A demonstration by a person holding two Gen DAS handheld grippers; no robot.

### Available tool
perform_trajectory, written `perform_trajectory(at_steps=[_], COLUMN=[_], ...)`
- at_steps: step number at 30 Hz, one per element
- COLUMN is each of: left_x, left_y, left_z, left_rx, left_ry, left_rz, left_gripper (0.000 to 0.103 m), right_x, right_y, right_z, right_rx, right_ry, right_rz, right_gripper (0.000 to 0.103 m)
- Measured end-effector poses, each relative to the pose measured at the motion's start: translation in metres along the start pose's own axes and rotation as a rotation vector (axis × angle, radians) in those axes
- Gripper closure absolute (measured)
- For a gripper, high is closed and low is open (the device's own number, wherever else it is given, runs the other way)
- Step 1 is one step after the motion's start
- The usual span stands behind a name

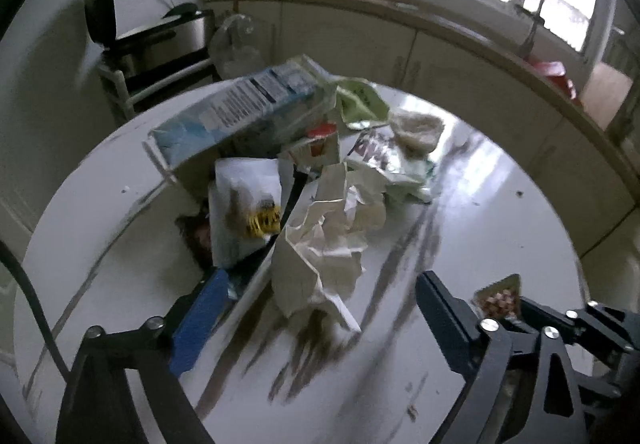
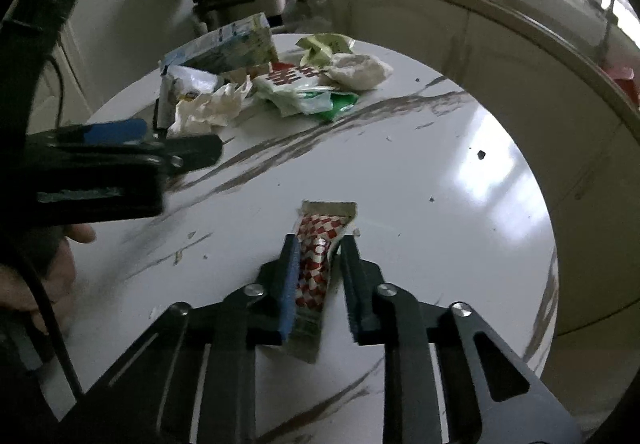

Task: Collect trash
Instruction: 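Grasp the crumpled white paper with left tool while right tool holds the sauce packet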

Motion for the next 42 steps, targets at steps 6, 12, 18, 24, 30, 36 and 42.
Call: perform_trajectory(at_steps=[6, 12, 18, 24, 30, 36, 42], left_x=[-0.002, 0.004, 0.019, 0.025, 0.020, 0.013, -0.010], left_y=[0.018, 0.013, -0.010, -0.031, -0.043, -0.055, -0.057], left_z=[0.012, 0.011, -0.006, -0.037, -0.069, -0.093, -0.121], left_rx=[-0.010, -0.015, -0.013, -0.039, -0.078, -0.099, -0.142], left_ry=[0.015, -0.051, -0.074, -0.084, -0.100, -0.114, -0.123], left_rz=[-0.004, -0.019, -0.038, -0.031, -0.009, 0.000, 0.045], left_gripper=[0.062, 0.066, 0.066, 0.066, 0.066, 0.066, 0.066], right_x=[-0.010, -0.017, -0.024, -0.026, -0.020, -0.020, -0.034], right_y=[0.009, 0.009, 0.003, -0.001, -0.003, -0.007, -0.013], right_z=[0.003, 0.004, 0.000, -0.010, -0.031, -0.051, -0.072], right_rx=[-0.008, -0.014, -0.021, -0.041, -0.081, -0.115, -0.154], right_ry=[0.036, 0.086, 0.141, 0.145, 0.140, 0.131, 0.119], right_rz=[0.020, 0.054, 0.100, 0.112, 0.108, 0.109, 0.130], right_gripper=[0.091, 0.092, 0.093, 0.094, 0.094, 0.094, 0.095])
Point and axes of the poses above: each gripper's, at about its wrist camera, not at the fingertips, and z roughly the way its jaws point, x to its left, y to its top, the point moved 8 cm from there along z, roughly the way its jaws point, and after that the axes turned 14 degrees about x, right-handed, at the moved point
